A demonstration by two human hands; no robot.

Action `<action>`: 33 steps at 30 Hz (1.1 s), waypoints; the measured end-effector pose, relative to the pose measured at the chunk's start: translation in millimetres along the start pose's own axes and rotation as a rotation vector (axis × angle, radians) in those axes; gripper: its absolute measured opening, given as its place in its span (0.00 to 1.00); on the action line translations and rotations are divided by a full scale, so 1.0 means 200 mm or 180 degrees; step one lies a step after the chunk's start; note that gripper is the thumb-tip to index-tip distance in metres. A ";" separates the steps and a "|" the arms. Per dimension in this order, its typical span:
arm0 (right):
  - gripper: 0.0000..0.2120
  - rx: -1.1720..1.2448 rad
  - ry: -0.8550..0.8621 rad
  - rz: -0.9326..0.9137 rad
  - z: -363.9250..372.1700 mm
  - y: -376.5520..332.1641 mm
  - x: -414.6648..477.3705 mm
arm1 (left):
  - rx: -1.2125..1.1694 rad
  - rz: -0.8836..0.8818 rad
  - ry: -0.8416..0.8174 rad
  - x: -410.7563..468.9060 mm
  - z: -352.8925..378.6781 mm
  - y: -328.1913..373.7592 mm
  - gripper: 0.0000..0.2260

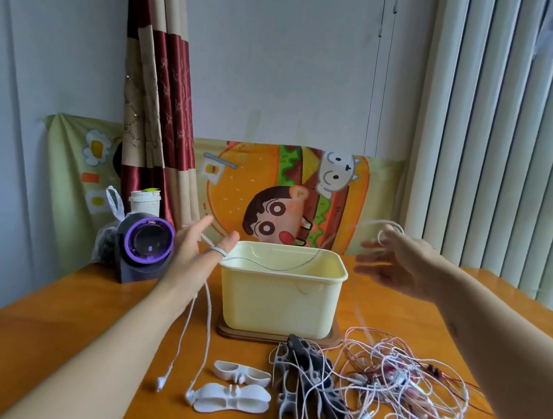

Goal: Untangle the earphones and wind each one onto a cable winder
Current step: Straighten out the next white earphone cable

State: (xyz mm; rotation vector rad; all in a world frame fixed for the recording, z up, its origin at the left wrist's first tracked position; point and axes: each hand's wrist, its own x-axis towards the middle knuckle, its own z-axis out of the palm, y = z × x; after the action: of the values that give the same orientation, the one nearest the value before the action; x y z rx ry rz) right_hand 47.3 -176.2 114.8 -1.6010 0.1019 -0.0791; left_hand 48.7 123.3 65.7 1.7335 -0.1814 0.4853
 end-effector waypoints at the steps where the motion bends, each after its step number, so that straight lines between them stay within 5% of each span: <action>1: 0.19 0.0191 -0.0158 -0.0118 0.05 -0.04 -0.02 | 0.0086 0.0090 -0.0131 -0.01 0.02 0.02 0.39; 7: 0.24 0.0273 -0.0875 -0.0844 0.30 -0.25 -0.13 | 0.0528 0.0434 -0.0672 -0.07 0.19 0.12 0.19; 12: 0.23 0.0338 -0.1196 -0.1234 0.42 -0.36 -0.19 | 0.0925 0.0410 -0.0881 -0.09 0.26 0.18 0.18; 15: 0.23 0.0328 -0.1426 -0.1353 0.47 -0.39 -0.22 | 0.0888 0.0379 -0.0970 -0.10 0.28 0.23 0.04; 21: 0.20 0.0410 -0.1354 -0.1403 0.45 -0.35 -0.21 | 0.0382 0.0912 -0.0428 -0.03 0.29 0.23 0.16; 27: 0.22 -0.0312 -0.1424 -0.0771 0.35 -0.11 -0.16 | 0.0178 0.0772 -0.0179 0.00 0.17 0.22 0.13; 33: 0.18 -0.0672 -0.1017 -0.0736 0.44 0.15 -0.15 | 0.0175 0.0713 -0.0316 -0.01 0.17 0.24 0.13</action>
State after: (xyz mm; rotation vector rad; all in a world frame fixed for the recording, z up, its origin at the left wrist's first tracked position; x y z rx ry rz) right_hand 27.1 -86.6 81.5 -1.8108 -0.3330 0.0096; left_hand 36.0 80.3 102.6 1.8014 -0.4404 0.5719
